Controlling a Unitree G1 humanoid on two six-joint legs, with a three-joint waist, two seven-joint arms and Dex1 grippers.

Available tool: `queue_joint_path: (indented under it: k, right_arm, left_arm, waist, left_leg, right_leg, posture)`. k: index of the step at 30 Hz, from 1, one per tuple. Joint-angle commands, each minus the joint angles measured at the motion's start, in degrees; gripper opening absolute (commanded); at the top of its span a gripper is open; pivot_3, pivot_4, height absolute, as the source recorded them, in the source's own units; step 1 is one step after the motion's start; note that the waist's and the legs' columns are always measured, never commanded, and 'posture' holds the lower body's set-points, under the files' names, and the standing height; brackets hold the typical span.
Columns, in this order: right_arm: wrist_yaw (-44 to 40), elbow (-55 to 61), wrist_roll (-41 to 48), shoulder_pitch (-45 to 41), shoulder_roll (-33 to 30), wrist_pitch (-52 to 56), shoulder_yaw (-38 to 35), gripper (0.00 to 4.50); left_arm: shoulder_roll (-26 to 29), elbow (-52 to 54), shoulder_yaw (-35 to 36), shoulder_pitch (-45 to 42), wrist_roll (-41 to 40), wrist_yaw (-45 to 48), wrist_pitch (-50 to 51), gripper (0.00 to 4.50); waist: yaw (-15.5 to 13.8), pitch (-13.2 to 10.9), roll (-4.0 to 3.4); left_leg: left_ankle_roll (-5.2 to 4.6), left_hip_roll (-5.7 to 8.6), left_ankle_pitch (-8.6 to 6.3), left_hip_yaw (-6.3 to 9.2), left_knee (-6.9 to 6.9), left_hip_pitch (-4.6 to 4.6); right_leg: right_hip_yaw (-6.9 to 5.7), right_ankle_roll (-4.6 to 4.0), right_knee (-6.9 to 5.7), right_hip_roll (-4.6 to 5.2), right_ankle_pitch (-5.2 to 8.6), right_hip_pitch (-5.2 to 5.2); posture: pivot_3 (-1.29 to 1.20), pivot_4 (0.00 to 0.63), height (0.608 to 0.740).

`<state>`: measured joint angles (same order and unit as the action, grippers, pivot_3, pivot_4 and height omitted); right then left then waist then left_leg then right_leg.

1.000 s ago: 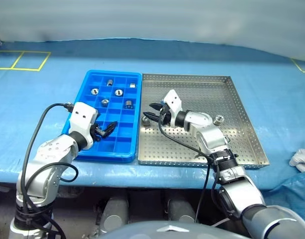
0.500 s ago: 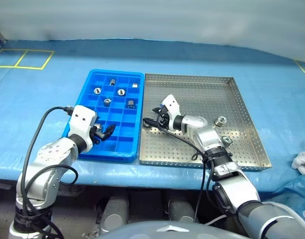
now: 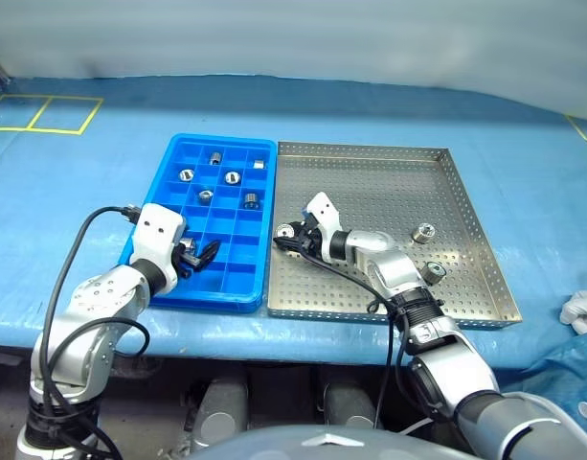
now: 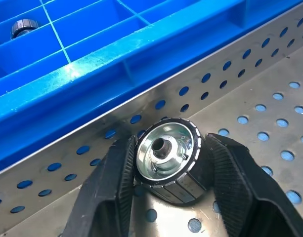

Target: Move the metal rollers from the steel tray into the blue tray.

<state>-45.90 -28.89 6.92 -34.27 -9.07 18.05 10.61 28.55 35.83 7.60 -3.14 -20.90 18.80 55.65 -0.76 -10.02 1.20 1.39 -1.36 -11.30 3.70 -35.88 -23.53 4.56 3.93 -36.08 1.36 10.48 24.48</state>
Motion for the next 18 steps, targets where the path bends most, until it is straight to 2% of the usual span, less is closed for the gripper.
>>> queue_joint_path:
  k: [1, 6, 13, 18]
  right_arm:
    - [0.4, 2.2, 0.2, -0.2, 0.4, -0.8, -0.2, 1.88]
    - [1.5, 6.7, 0.8, -0.3, 0.1, -0.8, -0.8, 1.88]
    - [-1.0, 18.3, 1.1, -2.4, 0.5, 1.5, 3.2, 1.88]
    - [-1.7, 17.0, -0.6, -5.3, 3.5, 1.2, 6.9, 1.88]
  left_arm:
    - [0.6, 1.2, 0.3, -0.6, 0.2, -0.2, -0.6, 3.71]
    - [-0.7, 1.0, 2.4, -1.1, 0.7, -2.0, -1.7, 3.71]
    - [-1.3, 2.3, 4.3, 1.6, 0.1, -2.9, -0.9, 3.71]
    - [-2.8, 4.1, 6.1, 4.7, -0.5, -4.1, -1.2, 3.71]
  waist:
    - [0.0, 0.0, 0.0]
    - [-0.1, 0.0, -0.01]
    - [0.0, 0.0, -0.01]
    - [0.2, -0.1, 0.03]
  left_leg:
    - [0.0, 0.0, 0.0, 0.0, 0.0, 0.0]
    - [0.0, 0.0, 0.0, 0.0, 0.0, -0.02]
    - [0.01, 0.0, 0.0, 0.0, 0.14, -0.11]
    - [0.03, -0.2, -0.01, 0.01, 0.48, -0.09]
  right_leg:
    - [0.0, 0.0, 0.0, 0.0, 0.0, 0.0]
    - [-0.01, 0.0, 0.0, 0.0, 0.0, 0.02]
    - [-0.02, -0.03, 0.03, 0.0, 0.01, 0.16]
    - [-0.16, -0.05, 0.03, -0.13, 0.01, 0.34]
  posture:
    - [0.24, 0.15, 0.74]
    - [0.24, 0.15, 0.74]
    - [0.28, 0.15, 0.74]
    - [0.33, 0.15, 0.74]
